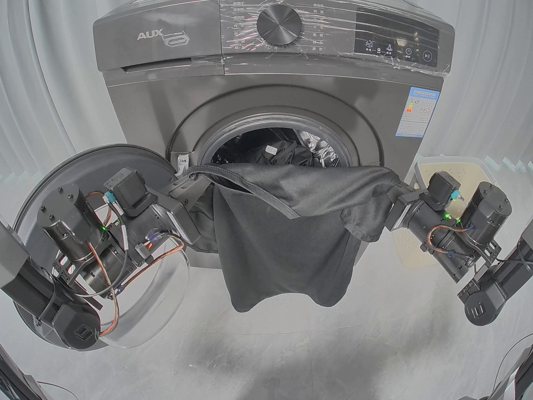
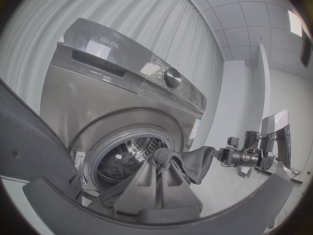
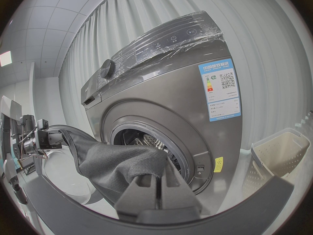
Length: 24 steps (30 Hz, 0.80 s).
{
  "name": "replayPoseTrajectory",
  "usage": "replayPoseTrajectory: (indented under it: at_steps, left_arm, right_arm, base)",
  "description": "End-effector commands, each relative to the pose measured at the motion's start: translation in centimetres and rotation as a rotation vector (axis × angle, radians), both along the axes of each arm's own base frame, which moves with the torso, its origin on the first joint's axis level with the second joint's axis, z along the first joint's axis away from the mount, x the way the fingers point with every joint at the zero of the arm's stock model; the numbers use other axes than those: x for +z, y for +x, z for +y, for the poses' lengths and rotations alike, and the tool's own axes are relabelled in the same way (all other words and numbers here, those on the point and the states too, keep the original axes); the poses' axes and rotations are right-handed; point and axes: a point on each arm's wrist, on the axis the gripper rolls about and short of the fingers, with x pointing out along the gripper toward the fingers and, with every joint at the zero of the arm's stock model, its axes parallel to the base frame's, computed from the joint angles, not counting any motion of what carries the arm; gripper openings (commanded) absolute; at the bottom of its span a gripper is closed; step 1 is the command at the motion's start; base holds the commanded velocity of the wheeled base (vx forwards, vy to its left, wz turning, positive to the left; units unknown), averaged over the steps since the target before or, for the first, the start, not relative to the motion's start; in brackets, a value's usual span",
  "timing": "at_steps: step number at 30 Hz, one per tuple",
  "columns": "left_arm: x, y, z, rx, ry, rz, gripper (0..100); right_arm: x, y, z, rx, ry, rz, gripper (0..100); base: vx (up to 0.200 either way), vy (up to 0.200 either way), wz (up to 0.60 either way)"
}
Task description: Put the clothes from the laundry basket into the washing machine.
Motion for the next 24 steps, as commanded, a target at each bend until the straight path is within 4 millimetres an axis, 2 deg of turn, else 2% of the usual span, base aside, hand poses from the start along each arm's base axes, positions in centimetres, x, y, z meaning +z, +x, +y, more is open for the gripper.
replayPoseTrajectory:
  at_steps: [1, 8, 12, 17, 20, 24]
  left_arm:
    - [0.1, 0.1, 0.0, 0.002, -0.004, -0.004, 0]
    - [-0.1, -0.1, -0.1, -0.004, 0.003, 0.006, 0]
    - [-0.9, -0.4, -0.8, -0.016, 0.025, 0.024, 0]
    - [-1.4, -0.8, -2.2, -0.062, 0.039, 0.040, 0]
    - [-1.8, -0.6, -2.6, -0.054, 0.044, 0.055, 0]
    - [-1.3, -0.2, -3.0, -0.001, 0.021, 0.047, 0]
  right_arm:
    - [0.1, -0.1, 0.0, 0.002, 0.001, -0.001, 0]
    - [-0.2, -0.2, 0.2, 0.005, -0.002, 0.007, 0]
    - [-0.5, -0.5, 0.6, 0.021, -0.009, 0.023, 0]
    - [-1.7, -2.5, 2.3, 0.102, -0.040, 0.072, 0]
    - [-1.9, -2.9, 2.6, 0.112, -0.040, 0.081, 0]
    - [-2.2, -3.1, 2.8, 0.117, -0.041, 0.094, 0]
  base:
    - [0.000, 0.000, 0.00]
    - [0.000, 0.000, 0.00]
    - [0.000, 0.000, 0.00]
    - [0.000, 0.000, 0.00]
    - [0.000, 0.000, 0.00]
    - [0.000, 0.000, 0.00]
